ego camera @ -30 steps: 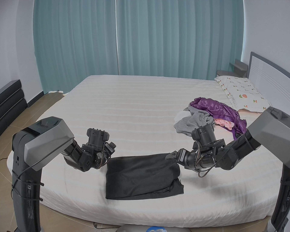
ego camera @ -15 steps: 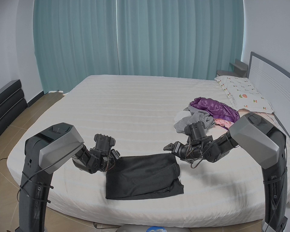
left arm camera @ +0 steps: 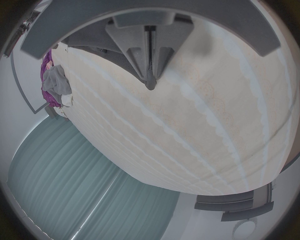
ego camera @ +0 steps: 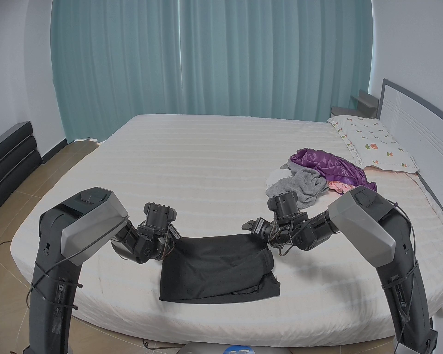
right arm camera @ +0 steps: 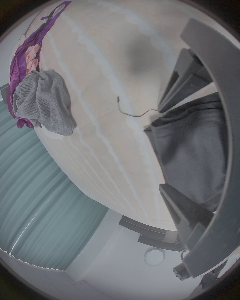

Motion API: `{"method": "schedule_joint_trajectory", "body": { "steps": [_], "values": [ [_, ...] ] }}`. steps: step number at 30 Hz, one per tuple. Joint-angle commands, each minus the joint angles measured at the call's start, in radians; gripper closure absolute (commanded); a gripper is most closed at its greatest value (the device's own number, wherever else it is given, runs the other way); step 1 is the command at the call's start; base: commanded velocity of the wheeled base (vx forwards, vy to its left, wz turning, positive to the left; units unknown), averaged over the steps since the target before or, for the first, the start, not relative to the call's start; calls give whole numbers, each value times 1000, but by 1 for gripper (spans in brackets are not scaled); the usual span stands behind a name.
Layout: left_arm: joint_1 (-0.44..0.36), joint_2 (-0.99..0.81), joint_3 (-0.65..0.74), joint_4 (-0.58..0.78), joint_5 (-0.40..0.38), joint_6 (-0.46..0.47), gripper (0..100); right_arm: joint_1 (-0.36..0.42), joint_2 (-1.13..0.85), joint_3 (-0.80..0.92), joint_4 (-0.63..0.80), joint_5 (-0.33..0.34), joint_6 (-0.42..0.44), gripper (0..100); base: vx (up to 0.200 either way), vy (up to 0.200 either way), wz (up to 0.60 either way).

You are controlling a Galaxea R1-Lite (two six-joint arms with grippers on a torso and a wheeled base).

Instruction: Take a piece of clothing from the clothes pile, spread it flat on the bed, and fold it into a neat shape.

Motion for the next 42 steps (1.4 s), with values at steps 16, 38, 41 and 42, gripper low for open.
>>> {"method": "schedule_joint_trajectory", "body": {
  "steps": [16, 38, 41, 42],
  "values": [
    [24, 56, -80, -4, 4, 0, 100, -14, 139, -202, -6, -139, 9, 100, 0, 0, 0],
    [58, 1, -49, 12, -10, -82, 0, 18, -291, 650, -478, 100, -101, 0, 0, 0, 0],
    [69, -12, -21, 7, -10, -86, 0, 31, -294, 688, -486, 111, -118, 0, 0, 0, 0],
    [73, -13, -15, 6, -10, -86, 0, 35, -292, 696, -486, 114, -127, 0, 0, 0, 0]
  ]
}}
